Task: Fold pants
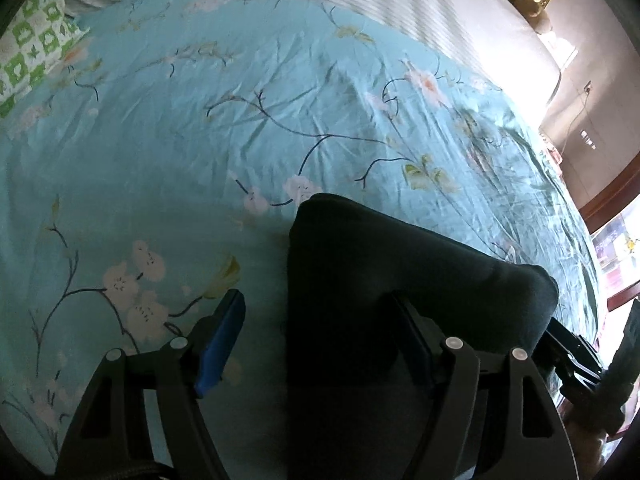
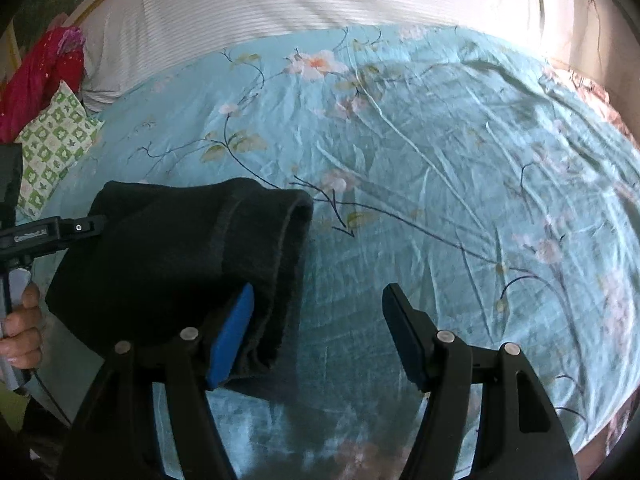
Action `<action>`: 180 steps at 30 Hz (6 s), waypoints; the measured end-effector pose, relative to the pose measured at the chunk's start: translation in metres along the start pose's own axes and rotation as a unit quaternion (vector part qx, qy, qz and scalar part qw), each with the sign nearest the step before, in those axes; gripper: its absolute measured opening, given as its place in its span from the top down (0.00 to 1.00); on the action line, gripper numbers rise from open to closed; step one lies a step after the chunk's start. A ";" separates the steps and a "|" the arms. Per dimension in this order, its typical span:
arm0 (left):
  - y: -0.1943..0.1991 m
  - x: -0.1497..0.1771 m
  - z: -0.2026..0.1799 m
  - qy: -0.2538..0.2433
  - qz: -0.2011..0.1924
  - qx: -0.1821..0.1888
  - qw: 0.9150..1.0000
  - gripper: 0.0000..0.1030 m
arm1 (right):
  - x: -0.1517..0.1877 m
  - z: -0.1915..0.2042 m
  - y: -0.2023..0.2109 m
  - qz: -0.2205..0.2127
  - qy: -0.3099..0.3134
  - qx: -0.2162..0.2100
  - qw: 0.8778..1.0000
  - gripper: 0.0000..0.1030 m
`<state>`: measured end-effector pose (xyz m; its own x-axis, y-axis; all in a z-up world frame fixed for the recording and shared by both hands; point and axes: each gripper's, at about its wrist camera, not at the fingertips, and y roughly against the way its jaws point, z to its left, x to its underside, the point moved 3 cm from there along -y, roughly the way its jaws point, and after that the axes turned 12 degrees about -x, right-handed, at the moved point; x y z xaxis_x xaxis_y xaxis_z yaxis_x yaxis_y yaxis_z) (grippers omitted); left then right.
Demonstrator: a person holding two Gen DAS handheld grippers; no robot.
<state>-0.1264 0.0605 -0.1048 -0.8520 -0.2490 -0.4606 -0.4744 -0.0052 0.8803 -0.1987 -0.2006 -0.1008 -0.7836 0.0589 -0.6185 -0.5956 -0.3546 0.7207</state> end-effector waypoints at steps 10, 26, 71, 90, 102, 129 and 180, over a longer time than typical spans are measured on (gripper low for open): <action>0.033 0.014 0.011 0.019 0.002 0.039 0.999 0.27 | -0.006 0.002 0.020 -0.030 -0.078 -0.132 0.988 0.35; 0.009 0.032 0.010 0.009 0.039 0.081 0.996 0.25 | 0.005 -0.005 -0.022 0.021 -0.125 -0.205 0.970 0.35; 0.060 -0.052 0.072 0.082 -0.071 -0.002 0.994 0.72 | -0.120 0.096 -0.079 0.022 0.022 -0.276 0.961 0.55; 0.037 -0.061 0.089 0.102 -0.059 -0.027 0.993 0.72 | -0.141 0.110 -0.117 0.054 0.037 -0.280 0.958 0.55; 0.017 -0.047 0.099 0.112 -0.044 -0.017 0.993 0.57 | -0.130 0.095 -0.146 0.075 0.023 -0.272 0.959 0.48; 0.044 -0.013 0.092 0.093 -0.075 -0.137 0.983 0.24 | -0.115 0.086 -0.097 0.012 0.056 -0.186 0.981 0.33; 0.071 0.040 0.067 0.070 -0.138 -0.228 0.961 0.08 | -0.050 0.166 -0.062 -0.054 0.220 -0.153 0.962 0.03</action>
<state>-0.2090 0.1147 -0.0680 -0.6549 -0.3052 -0.6914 -0.5040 -0.5052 0.7005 -0.1520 -0.0268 -0.0633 -0.5280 -0.2662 -0.8064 -0.5369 -0.6311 0.5599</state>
